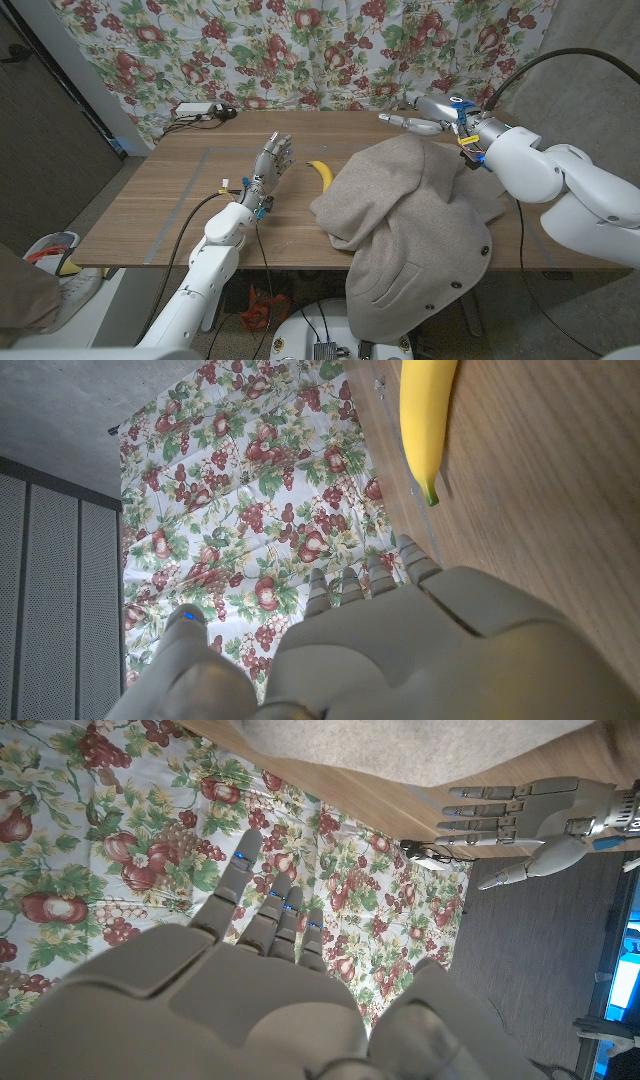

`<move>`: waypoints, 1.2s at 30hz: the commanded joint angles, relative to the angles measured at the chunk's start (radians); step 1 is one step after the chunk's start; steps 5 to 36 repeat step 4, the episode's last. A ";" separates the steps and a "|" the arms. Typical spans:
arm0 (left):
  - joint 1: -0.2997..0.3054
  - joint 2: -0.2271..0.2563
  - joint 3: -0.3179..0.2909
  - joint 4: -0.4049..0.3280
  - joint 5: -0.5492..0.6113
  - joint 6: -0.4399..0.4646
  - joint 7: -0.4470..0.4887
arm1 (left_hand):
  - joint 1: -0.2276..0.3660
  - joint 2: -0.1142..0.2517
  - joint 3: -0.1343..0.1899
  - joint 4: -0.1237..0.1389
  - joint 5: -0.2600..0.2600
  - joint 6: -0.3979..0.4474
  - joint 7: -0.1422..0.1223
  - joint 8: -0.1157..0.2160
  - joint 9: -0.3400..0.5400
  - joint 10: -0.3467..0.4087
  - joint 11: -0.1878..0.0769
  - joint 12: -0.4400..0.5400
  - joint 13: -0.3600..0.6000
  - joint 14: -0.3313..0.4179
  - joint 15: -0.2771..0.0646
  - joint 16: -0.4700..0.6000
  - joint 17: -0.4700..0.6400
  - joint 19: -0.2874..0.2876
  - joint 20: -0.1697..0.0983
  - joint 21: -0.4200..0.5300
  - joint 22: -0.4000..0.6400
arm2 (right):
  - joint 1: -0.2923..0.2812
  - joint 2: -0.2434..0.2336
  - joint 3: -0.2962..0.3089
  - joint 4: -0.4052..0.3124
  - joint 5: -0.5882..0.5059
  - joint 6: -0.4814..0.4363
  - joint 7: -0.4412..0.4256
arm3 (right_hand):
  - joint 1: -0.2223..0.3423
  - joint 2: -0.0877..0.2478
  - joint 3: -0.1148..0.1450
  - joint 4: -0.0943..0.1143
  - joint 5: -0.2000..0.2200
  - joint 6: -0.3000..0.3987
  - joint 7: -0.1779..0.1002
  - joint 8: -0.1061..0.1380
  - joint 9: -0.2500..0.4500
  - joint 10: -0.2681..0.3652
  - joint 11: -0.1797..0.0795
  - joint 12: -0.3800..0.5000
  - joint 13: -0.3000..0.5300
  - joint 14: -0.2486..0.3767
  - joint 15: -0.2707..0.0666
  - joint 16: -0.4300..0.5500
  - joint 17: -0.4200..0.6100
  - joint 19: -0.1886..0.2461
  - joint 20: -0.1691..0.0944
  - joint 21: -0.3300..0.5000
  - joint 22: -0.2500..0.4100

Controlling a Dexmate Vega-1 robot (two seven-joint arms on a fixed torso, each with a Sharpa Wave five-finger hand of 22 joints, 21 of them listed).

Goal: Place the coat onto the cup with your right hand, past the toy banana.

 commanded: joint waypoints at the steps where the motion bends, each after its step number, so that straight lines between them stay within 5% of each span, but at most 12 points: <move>1: -0.002 0.006 0.010 -0.018 0.008 0.020 0.017 | 0.005 0.005 -0.001 0.000 0.009 0.006 -0.005 0.001 0.004 -0.004 0.006 0.009 0.002 -0.008 0.001 0.005 0.003 -0.001 -0.002 0.004 0.006 | -0.075 0.026 0.076 0.059 0.056 0.070 -0.079 | -0.010 0.003 -0.006 -0.006 0.005 -0.010 -0.004 -0.012 -0.002 -0.024 -0.002 -0.032 -0.014 -0.041 0.008 -0.008 -0.019 -0.025 0.014 -0.033 0.002; 4: -0.001 0.004 0.008 -0.019 0.009 0.016 0.025 | 0.005 0.005 -0.001 0.000 0.009 0.005 -0.005 0.001 0.004 -0.005 0.004 0.009 0.002 -0.008 0.001 0.005 0.003 -0.001 -0.002 0.004 0.006 | -0.057 0.022 0.060 0.069 0.060 0.077 -0.075 | -0.013 0.005 -0.008 -0.009 0.005 -0.011 -0.006 -0.020 -0.004 -0.040 0.002 -0.053 -0.025 -0.065 0.012 -0.011 -0.034 -0.036 0.039 -0.055 0.002; 36: -0.001 0.004 0.008 -0.019 0.009 0.016 0.025 | 0.005 0.005 -0.001 0.000 0.009 0.005 -0.005 0.001 0.004 -0.005 0.004 0.009 0.002 -0.008 0.001 0.005 0.003 -0.001 -0.002 0.004 0.006 | -0.057 0.022 0.060 0.069 0.060 0.077 -0.075 | -0.013 0.005 -0.008 -0.009 0.005 -0.011 -0.006 -0.020 -0.004 -0.040 0.002 -0.053 -0.025 -0.065 0.012 -0.011 -0.034 -0.036 0.039 -0.055 0.002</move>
